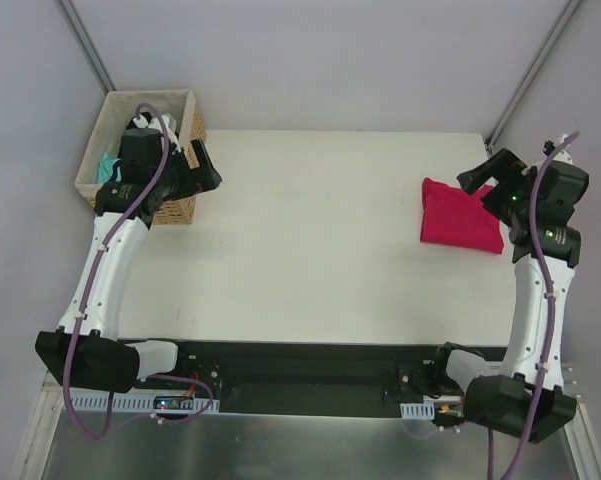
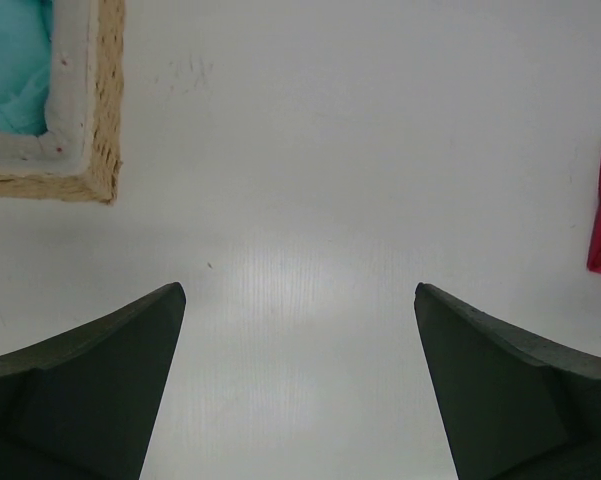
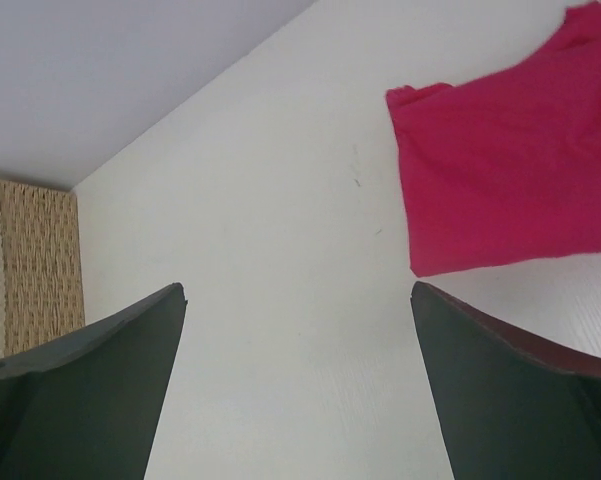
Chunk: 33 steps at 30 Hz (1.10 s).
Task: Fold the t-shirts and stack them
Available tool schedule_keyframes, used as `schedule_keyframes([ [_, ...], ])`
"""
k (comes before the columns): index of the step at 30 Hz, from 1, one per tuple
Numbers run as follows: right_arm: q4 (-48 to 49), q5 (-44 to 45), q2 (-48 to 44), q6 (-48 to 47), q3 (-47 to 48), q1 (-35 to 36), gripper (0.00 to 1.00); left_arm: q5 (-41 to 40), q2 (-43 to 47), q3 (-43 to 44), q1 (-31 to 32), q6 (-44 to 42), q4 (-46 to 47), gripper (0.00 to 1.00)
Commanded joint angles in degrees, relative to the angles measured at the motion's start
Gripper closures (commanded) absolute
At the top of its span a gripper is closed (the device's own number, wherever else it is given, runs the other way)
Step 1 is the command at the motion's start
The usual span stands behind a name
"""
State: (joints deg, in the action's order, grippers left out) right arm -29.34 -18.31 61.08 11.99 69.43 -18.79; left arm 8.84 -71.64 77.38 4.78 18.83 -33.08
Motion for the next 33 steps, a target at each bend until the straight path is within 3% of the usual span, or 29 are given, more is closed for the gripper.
schedule_keyframes([
  [1,-0.21,8.62,-6.84,-6.87,4.15,8.48,0.00,-4.80,1.15,4.70,-0.56,-0.37,-0.14,0.00],
  [5,7.79,20.29,-16.06,-11.19,-3.05,10.08,0.00,-4.71,-1.57,3.91,-0.56,-1.95,1.18,0.01],
  [8,10.36,21.99,-16.87,-15.23,-5.45,10.08,0.00,-3.75,-2.98,4.09,-0.56,-0.11,1.53,0.01],
  [14,2.36,18.83,-12.66,-15.95,-0.70,10.08,0.00,-1.38,-3.34,4.09,-0.56,1.65,4.07,0.01],
  [33,3.42,19.27,-9.84,-10.23,-3.25,10.08,0.00,-1.90,-2.81,4.35,-0.56,-2.30,4.34,0.01],
])
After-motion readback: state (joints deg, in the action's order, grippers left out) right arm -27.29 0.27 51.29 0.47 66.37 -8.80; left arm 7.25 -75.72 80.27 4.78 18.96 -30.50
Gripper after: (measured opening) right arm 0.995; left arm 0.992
